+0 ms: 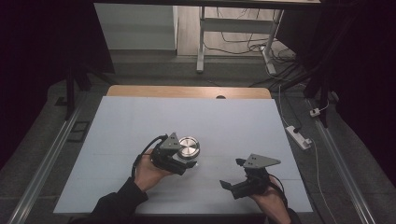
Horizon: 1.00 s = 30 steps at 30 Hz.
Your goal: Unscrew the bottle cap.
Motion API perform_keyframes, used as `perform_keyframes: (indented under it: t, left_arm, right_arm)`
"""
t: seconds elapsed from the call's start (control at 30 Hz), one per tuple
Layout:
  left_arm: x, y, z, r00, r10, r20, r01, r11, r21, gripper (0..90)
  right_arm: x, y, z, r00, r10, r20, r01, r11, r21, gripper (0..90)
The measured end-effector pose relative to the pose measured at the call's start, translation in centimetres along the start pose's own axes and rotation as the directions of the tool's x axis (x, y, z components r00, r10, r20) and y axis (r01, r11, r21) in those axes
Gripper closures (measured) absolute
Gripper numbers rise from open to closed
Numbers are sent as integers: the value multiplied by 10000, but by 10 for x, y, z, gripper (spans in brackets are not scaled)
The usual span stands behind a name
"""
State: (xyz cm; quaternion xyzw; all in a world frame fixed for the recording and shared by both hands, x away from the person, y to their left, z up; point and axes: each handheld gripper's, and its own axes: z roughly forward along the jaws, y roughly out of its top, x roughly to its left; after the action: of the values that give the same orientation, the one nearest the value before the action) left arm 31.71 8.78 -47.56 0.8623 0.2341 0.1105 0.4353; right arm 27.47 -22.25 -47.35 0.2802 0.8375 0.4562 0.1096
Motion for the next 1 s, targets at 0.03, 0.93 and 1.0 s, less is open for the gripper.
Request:
perform_keyframes:
  t: [0.03,0.93,1.0]
  left_arm:
    - [0,0,0,10000,2,5,-2,10000,6,162]
    - [-6,4,-1,9993,9,380,-8,10000,-23,161]
    - [-6,5,-1,9992,4,398,-5,10000,21,161]
  right_arm:
    - [1,3,2,10000,-54,-11,54,10000,-47,0]
    - [15,59,35,9974,-154,-700,133,9994,-305,0]
    - [16,62,37,9974,-124,-709,103,9995,-290,0]
